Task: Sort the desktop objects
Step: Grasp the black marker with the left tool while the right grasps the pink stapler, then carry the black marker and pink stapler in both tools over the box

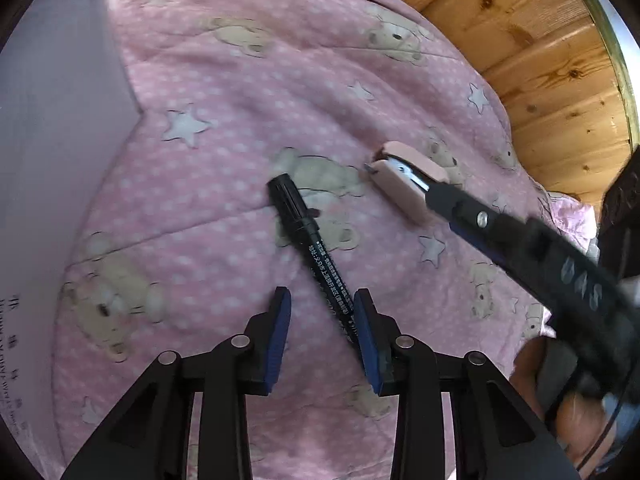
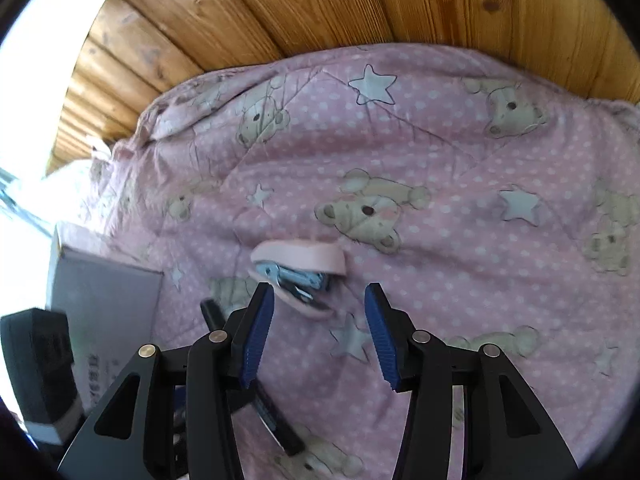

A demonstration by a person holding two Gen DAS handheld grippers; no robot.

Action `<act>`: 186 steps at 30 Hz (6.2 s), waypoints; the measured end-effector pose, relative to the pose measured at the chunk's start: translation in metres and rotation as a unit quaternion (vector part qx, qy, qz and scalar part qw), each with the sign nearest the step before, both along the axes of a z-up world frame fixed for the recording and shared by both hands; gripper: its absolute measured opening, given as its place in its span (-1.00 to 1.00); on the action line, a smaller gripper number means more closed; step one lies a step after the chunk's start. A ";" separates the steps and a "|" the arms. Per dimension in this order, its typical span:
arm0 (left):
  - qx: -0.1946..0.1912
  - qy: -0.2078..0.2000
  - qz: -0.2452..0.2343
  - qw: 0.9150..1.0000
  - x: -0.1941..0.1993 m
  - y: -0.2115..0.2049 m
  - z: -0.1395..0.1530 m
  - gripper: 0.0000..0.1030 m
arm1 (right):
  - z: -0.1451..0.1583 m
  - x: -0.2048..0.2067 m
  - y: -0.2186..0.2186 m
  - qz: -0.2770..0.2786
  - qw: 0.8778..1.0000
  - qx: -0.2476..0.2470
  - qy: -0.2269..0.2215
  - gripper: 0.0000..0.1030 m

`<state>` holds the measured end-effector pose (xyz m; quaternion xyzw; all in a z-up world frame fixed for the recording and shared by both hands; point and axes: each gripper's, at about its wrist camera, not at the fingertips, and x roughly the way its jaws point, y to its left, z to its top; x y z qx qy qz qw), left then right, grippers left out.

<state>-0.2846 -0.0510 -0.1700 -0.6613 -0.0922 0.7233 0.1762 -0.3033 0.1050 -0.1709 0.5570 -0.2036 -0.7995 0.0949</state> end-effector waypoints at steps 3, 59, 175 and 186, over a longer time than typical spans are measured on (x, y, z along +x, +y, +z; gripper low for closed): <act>-0.014 0.005 0.014 1.000 0.000 -0.013 0.002 -0.21 | -0.010 -0.006 -0.001 -0.011 1.000 -0.019 -0.013 -0.03; 0.011 0.004 0.027 1.000 0.018 -0.006 0.002 -0.74 | 0.010 0.040 0.003 0.028 0.999 -0.036 -0.020 -0.46; 0.098 0.144 0.191 0.966 0.097 -0.331 0.173 -0.73 | 0.194 0.164 -0.321 0.179 0.981 0.029 0.073 -0.46; 0.080 0.104 0.184 0.974 0.070 -0.311 0.143 -0.73 | 0.177 0.107 -0.322 0.185 0.980 0.027 0.060 -0.46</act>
